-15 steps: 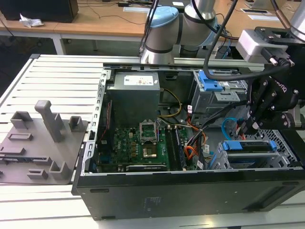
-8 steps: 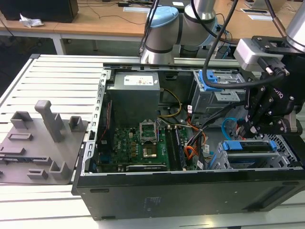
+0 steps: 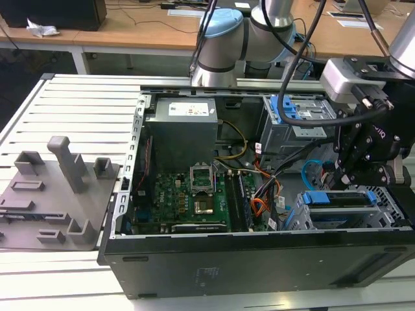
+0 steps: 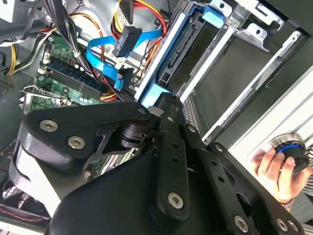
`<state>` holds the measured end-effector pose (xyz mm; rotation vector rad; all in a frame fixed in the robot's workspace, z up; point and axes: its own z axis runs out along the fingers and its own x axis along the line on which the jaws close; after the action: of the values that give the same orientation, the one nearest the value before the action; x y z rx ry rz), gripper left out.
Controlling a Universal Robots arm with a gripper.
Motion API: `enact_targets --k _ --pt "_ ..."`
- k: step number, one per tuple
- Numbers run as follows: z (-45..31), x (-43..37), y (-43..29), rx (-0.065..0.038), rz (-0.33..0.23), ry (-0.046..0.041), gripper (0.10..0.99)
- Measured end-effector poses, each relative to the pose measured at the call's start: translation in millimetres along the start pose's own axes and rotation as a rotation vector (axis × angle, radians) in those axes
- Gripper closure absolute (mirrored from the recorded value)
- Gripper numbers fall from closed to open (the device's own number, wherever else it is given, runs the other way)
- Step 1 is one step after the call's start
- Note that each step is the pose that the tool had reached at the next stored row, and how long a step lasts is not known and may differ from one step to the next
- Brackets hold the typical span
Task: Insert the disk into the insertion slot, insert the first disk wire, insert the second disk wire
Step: 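Insert the disk into the insertion slot, then insert the first disk wire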
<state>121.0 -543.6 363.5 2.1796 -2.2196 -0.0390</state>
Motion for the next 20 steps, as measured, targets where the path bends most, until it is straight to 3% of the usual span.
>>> enact_targets --k 4,18,20 --pt "4.0 0.0 -2.8 0.000 0.000 0.0005 0.980" --pt "4.2 0.0 -3.5 0.000 0.000 0.0003 0.980" --pt "4.0 -0.2 -10.9 0.000 0.000 0.0003 0.980"
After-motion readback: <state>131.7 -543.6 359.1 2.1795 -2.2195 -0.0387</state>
